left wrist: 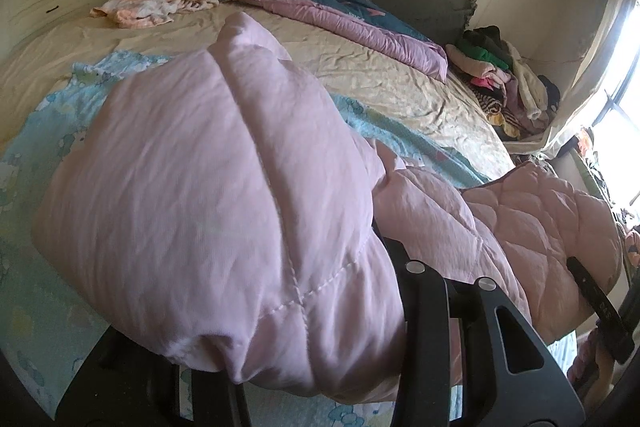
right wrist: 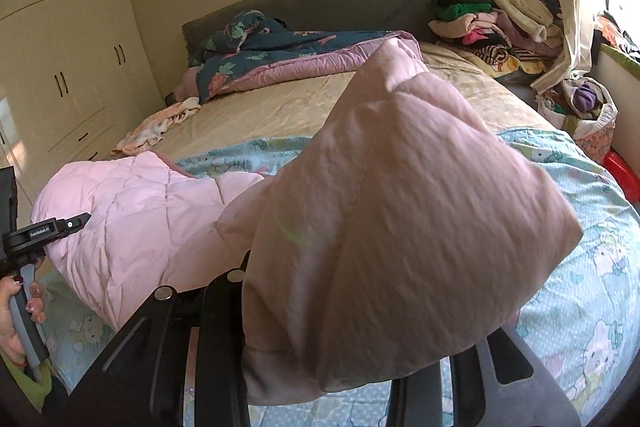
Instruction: Fold large clothes
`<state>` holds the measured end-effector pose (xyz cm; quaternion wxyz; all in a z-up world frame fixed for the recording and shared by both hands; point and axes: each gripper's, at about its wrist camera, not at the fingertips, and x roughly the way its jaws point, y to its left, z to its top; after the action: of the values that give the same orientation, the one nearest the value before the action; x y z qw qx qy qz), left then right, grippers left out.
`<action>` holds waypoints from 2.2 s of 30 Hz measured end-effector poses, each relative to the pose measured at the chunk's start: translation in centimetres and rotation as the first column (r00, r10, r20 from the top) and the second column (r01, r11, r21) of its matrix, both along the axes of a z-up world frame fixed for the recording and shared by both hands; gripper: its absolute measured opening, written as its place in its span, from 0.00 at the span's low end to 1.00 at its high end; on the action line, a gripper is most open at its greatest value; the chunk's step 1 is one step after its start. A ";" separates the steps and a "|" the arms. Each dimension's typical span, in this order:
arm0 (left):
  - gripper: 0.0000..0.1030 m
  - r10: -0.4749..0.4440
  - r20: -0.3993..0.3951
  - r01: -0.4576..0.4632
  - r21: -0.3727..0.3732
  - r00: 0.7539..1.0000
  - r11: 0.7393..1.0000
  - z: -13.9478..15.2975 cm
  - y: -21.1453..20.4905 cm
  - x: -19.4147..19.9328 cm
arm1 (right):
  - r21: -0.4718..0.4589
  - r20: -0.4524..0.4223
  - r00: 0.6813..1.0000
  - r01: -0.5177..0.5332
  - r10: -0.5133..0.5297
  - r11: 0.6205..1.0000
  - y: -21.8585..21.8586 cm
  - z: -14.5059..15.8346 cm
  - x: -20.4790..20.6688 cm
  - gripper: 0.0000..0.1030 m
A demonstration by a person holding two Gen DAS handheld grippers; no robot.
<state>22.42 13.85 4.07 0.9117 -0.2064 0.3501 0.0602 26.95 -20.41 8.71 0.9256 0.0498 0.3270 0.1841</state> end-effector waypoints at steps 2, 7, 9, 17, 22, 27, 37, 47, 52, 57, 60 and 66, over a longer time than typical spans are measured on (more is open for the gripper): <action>0.31 0.000 -0.005 0.000 0.000 1.000 1.000 -0.1 0.1 -0.3 | -0.001 -0.004 1.000 0.003 -0.003 1.000 0.1 0.0 -0.3 0.29; 0.31 -0.001 -0.015 0.001 0.000 1.000 1.000 -0.5 0.1 -1.1 | 0.002 -0.009 1.000 0.007 -0.007 1.000 0.2 0.0 -1.1 0.30; 0.31 -0.006 -0.019 0.006 0.005 1.000 1.000 -0.6 0.1 -1.5 | 0.003 -0.010 1.000 0.009 -0.009 1.000 0.1 -0.1 -1.3 0.30; 0.31 -0.016 -0.033 0.016 0.009 0.999 1.000 -1.2 0.3 -2.4 | 0.002 -0.016 1.000 0.018 -0.018 1.000 -0.2 -0.5 -2.4 0.30; 0.31 -0.016 -0.036 0.016 0.004 0.999 1.000 -1.6 0.4 -3.2 | -0.006 -0.012 1.000 0.019 -0.019 1.000 -0.1 -0.6 -3.0 0.30; 0.32 -0.021 -0.037 0.021 0.011 0.999 1.000 -1.6 0.4 -3.8 | -0.006 -0.012 1.000 0.019 -0.019 1.000 -0.1 -0.7 -3.3 0.30; 0.33 -0.028 -0.038 0.028 0.005 0.999 1.000 -2.3 0.5 -5.6 | -0.012 -0.016 1.000 0.026 -0.026 1.000 -0.8 -1.4 -5.0 0.30; 0.35 -0.030 -0.054 0.029 -0.031 0.998 0.999 -4.0 1.0 -8.0 | 0.023 -0.056 0.997 0.054 -0.053 0.998 -1.8 -3.3 -7.2 0.31; 0.38 -0.030 -0.076 0.027 -0.044 0.997 0.999 -5.3 1.2 -8.4 | 0.036 -0.100 0.992 0.086 -0.082 0.996 -2.0 -4.9 -7.7 0.34; 0.40 -0.026 -0.095 0.022 -0.044 0.995 0.999 -6.5 1.4 -8.3 | 0.072 -0.176 0.978 0.129 -0.115 0.989 -2.7 -6.6 -7.2 0.39; 0.41 -0.024 -0.105 0.020 -0.045 0.994 0.999 -7.0 1.3 -8.2 | 0.079 -0.221 0.966 0.156 -0.135 0.985 -2.9 -7.6 -6.7 0.43; 0.44 -0.019 -0.120 0.015 -0.038 0.993 0.999 -7.7 1.1 -8.2 | 0.083 -0.288 0.944 0.193 -0.161 0.978 -2.9 -9.4 -6.0 0.50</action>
<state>14.23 14.96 -3.63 0.8855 -0.2165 0.4070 0.0581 20.95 -23.34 -0.73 0.8787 0.1553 0.4380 0.1090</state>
